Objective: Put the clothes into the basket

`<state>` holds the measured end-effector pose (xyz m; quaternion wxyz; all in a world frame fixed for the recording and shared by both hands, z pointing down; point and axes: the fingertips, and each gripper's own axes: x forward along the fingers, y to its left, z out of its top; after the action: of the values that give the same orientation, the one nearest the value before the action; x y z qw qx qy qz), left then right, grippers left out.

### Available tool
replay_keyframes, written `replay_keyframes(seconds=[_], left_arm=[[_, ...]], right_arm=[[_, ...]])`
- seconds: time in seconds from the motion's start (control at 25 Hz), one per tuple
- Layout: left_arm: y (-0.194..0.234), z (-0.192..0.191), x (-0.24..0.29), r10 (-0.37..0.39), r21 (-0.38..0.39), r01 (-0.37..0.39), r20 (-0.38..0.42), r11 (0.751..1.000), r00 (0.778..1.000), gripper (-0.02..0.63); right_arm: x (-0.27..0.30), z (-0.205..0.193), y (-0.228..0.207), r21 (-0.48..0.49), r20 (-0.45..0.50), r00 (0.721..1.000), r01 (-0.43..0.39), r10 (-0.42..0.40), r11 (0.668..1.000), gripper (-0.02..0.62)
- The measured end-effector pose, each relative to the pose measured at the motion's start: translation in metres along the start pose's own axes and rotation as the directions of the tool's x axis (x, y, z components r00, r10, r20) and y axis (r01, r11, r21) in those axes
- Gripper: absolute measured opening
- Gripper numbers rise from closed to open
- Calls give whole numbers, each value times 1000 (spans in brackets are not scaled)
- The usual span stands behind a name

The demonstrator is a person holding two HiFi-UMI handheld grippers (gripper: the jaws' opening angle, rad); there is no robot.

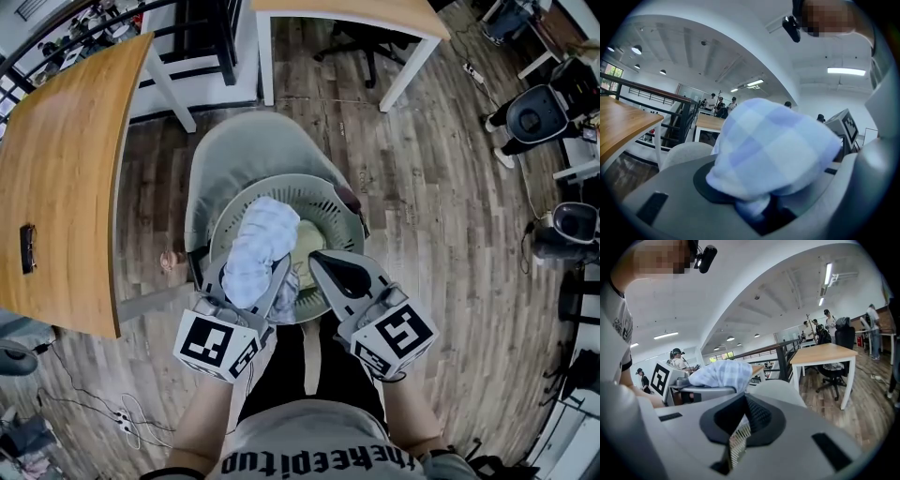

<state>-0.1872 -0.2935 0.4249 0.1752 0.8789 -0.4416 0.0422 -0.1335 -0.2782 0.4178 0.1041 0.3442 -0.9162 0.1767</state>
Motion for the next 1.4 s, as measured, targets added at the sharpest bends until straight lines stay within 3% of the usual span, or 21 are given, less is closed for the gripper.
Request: replay_keyframes(seconds=[0.8, 1.16, 1.4], left_arm=[[14, -55, 22, 13, -15, -14, -92, 1000, 996, 218], [12, -77, 25, 3, -18, -6, -197, 1000, 980, 305], [16, -85, 21, 21, -7, -24, -231, 1000, 973, 313]], right_arm=[[1, -35, -11, 51, -55, 998, 25, -22, 998, 11], [5, -36, -12, 53, -62, 998, 14, -11, 998, 11], [6, -35, -12, 50, -61, 998, 10, -7, 999, 11]])
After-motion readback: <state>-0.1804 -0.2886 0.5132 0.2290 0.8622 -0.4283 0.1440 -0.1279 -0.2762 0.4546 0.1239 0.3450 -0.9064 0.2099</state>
